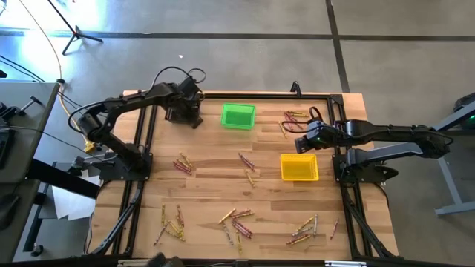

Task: Sort crayons
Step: Put the yellow crayon into the green basket

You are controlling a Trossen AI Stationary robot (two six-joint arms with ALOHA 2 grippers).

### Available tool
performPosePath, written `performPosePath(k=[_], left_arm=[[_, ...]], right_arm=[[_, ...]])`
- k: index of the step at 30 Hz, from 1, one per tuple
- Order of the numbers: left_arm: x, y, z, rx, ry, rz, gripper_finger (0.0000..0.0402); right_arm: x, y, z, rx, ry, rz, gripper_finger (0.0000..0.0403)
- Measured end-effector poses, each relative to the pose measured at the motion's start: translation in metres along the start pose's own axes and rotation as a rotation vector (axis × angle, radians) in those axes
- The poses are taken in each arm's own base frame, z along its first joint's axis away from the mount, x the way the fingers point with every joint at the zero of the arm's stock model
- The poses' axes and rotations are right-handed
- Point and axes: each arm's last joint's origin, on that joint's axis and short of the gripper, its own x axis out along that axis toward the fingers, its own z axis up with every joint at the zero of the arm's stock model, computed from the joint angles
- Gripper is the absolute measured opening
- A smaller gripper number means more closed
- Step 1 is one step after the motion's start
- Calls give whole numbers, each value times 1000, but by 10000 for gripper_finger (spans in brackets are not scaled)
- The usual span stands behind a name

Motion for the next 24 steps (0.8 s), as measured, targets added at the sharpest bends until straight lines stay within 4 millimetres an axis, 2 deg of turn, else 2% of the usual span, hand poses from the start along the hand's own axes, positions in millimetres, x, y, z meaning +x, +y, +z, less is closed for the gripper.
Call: performPosePath(k=[3,6,8,11,13,15,24], left_arm=[[-3,-29,-4,77,64,-212,86],[-3,-64,-23,257,214,-307,78],[-4,-86,-39,433,317,-300,73],[-7,-108,-60,723,428,-154,65],[-7,-117,-67,876,446,-34,61],[-3,-124,-71,952,417,27,59],[26,-132,-88,925,331,-3,55]], right_arm=[[0,0,-1,-12,21,7,71],[0,-1,-2,-35,36,2,71],[0,-2,-2,-38,42,-5,71],[0,-3,-3,-66,52,-19,71],[0,-4,-3,-85,56,-25,71],[0,-4,-4,-96,57,-27,71],[0,-5,-4,-114,56,-33,71]])
